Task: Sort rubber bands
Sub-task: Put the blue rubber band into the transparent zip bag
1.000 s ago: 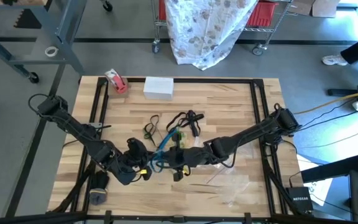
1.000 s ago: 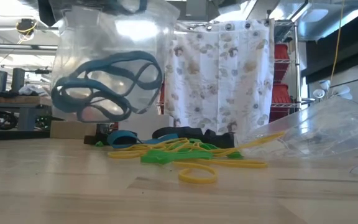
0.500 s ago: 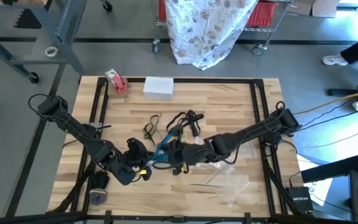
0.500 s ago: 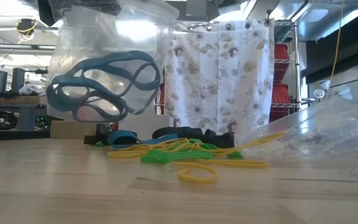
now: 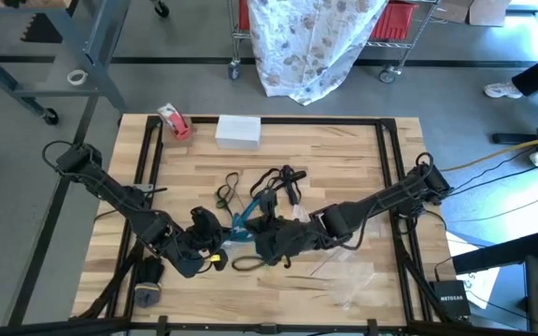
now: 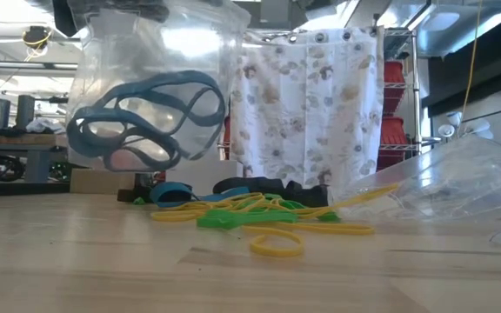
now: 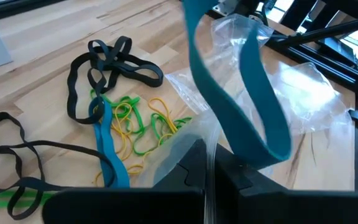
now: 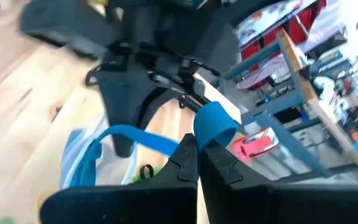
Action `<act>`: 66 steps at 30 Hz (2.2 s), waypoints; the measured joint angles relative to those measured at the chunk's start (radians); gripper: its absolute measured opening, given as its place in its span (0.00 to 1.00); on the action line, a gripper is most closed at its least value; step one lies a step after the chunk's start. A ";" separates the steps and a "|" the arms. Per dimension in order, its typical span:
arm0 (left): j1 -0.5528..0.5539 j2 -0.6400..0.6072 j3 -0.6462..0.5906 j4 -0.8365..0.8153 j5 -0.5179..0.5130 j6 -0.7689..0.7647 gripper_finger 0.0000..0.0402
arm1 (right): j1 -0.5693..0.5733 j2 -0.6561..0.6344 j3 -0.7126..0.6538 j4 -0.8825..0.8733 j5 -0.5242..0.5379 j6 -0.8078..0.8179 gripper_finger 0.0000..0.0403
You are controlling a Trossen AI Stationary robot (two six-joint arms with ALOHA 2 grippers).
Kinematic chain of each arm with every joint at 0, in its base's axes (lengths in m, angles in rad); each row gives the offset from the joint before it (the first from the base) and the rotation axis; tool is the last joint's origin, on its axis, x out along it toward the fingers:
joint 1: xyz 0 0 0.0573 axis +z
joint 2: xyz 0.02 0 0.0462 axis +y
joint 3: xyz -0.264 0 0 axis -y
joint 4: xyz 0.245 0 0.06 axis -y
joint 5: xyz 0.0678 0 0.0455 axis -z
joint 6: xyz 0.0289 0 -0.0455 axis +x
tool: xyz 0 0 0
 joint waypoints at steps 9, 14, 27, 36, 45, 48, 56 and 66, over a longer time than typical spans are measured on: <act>-0.005 -0.043 0.000 0.006 0.009 -0.062 0.00 | 0.058 0.003 0.000 -0.029 0.045 -0.068 0.01; -0.009 -0.061 0.000 0.013 0.025 -0.086 0.00 | 0.053 0.015 0.000 -0.055 0.038 -0.056 0.01; 0.005 -0.081 0.000 -0.033 0.053 -0.109 0.00 | 0.115 0.019 -0.001 -0.134 0.113 -0.056 0.01; 0.008 -0.082 0.000 -0.061 0.090 -0.132 0.00 | 0.111 0.008 -0.001 -0.148 0.289 -0.074 0.01; 0.016 -0.082 0.000 -0.058 0.087 -0.131 0.00 | 0.104 0.019 -0.001 -0.119 0.167 -0.085 0.01; 0.015 -0.082 0.000 -0.047 0.088 -0.121 0.00 | 0.091 0.020 -0.001 -0.065 0.159 -0.094 0.01; 0.016 -0.079 0.000 -0.048 0.087 -0.113 0.00 | 0.073 0.019 -0.001 0.151 0.150 -0.041 0.01; 0.016 -0.079 0.000 -0.049 0.084 -0.106 0.00 | 0.005 0.019 -0.001 0.169 0.131 0.285 0.01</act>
